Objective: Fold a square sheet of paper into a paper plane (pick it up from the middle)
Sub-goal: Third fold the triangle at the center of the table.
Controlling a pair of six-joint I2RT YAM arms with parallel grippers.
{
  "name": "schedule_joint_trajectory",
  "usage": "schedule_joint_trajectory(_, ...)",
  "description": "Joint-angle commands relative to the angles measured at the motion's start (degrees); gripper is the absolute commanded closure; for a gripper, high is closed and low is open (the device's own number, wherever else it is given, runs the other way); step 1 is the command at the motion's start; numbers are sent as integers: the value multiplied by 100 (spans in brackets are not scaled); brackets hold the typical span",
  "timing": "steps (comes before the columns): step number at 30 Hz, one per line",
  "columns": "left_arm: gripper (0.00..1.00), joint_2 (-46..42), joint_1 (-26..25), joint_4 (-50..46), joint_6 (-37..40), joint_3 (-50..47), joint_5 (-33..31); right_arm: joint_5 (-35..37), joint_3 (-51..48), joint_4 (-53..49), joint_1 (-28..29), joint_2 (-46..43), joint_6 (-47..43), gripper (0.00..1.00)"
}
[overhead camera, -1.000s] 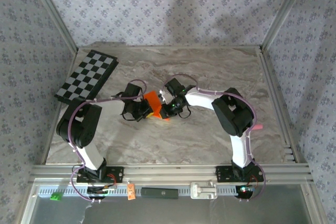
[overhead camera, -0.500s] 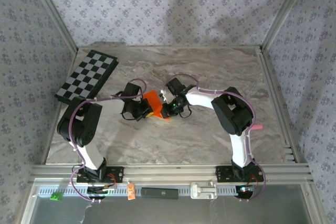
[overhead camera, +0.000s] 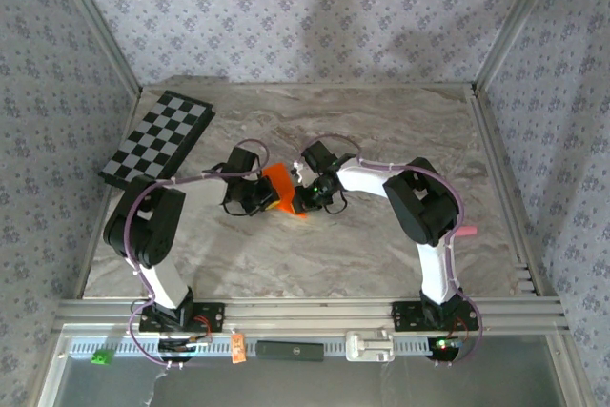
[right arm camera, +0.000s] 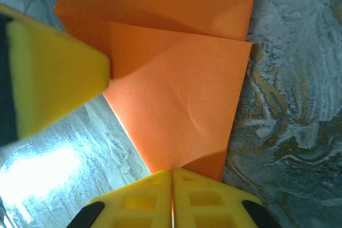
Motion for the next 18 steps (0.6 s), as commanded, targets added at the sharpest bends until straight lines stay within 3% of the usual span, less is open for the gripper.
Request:
schedule_joint_trajectory(1, 93, -148, -140, 266, -115, -16, -43, 391, 35, -405, 9, 297, 231, 91)
schedule_joint_trajectory(18, 94, 288, -343, 635, -58, -110, 293, 420, 130, -559, 3, 412, 382, 91)
